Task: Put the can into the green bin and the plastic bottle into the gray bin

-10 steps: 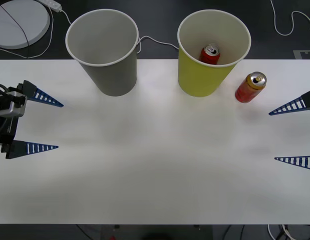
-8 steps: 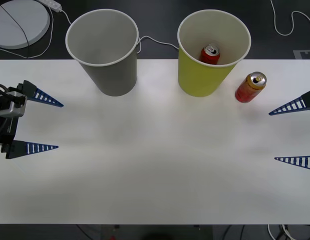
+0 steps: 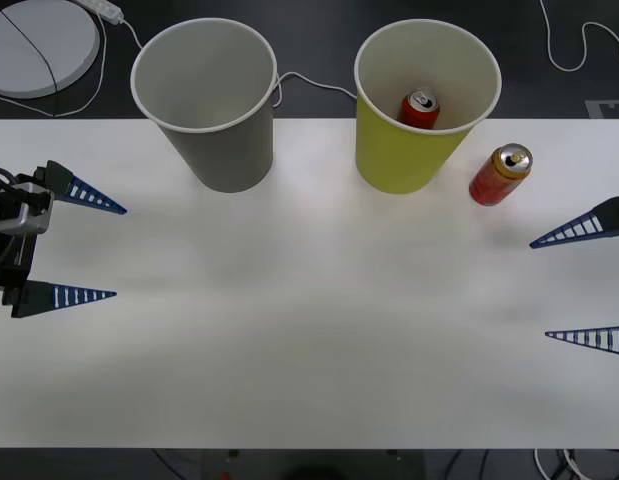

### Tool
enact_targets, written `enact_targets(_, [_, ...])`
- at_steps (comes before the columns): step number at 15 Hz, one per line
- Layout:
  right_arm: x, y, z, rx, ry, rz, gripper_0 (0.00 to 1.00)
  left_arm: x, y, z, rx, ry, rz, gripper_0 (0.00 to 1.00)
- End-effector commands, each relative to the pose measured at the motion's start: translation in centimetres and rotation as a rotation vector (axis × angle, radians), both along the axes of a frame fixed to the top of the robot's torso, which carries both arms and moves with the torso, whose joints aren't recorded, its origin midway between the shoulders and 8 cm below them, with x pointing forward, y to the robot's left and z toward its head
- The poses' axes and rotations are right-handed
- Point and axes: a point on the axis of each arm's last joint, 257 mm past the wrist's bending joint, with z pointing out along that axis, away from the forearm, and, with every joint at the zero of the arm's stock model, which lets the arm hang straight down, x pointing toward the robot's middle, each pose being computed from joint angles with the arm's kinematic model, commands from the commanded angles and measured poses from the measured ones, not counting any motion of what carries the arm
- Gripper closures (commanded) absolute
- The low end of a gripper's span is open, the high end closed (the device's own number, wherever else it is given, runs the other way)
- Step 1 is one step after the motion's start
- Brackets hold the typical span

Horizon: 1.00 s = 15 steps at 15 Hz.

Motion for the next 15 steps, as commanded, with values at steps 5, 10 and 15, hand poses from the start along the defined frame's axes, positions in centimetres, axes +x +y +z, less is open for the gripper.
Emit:
enact_targets(5, [2.3,-3.3,1.1,0.134,0.019,-0.113,0.00,0.0,0.0,0.0,0.000,0.000,0.000,0.00])
enact_targets(10, [4.2,-6.3,1.4,0.228,0.033,-0.216,0.00,0.0,0.0,0.0,0.000,0.000,0.000,0.00])
enact_targets(15, [5.8,-9.1,1.0,0.328,0.046,-0.305,0.00,0.0,0.0,0.0,0.000,0.000,0.000,0.00])
